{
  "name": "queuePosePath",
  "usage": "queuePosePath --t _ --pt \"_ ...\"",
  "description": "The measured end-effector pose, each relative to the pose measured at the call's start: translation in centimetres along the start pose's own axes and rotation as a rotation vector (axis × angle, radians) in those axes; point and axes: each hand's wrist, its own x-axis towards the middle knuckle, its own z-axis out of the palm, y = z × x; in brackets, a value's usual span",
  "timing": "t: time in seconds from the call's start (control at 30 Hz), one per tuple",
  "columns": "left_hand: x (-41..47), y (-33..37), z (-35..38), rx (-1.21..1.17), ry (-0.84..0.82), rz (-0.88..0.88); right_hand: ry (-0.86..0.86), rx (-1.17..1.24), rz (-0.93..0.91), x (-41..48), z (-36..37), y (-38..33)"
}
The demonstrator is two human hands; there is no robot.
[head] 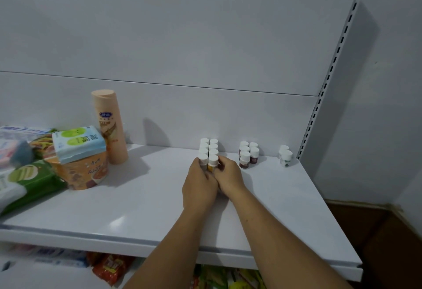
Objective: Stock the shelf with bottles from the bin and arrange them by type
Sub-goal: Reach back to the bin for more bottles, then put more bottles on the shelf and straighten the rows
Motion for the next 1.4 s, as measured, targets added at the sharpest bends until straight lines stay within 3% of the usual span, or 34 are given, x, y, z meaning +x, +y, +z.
queuePosePath --t 0.5,0.67,0.93,1.03,1.2,1.4 --pt "0.0 0.2 -0.3 -0.058 0.034 -0.008 -0.067 -0.129 0.091 -1.6 -1.6 -2.4" --pt "0.1 0.7 -2.6 -0.090 -0.049 -0.074 -0.127 -0.253 0.070 -5.1 -4.7 -3.3" --pt "-10.4 3.4 -9.5 0.269 -0.144 0.402 -0.058 -0.490 -0.240 -17.1 -12.8 -5.5" --pt "-17.5 3.0 -10.8 0.254 -0.138 0.521 -0.017 -0.450 -0.282 -24.0 -14.1 -3.8" --pt "-27.4 -2.9 -8.5 0.182 -0.245 0.425 -0.049 -0.371 -0.224 -34.6 -14.1 3.2" --pt "-33.8 -12.8 -3.5 0.320 -0.614 0.207 -0.162 -0.323 0.112 -42.7 -11.9 13.6"
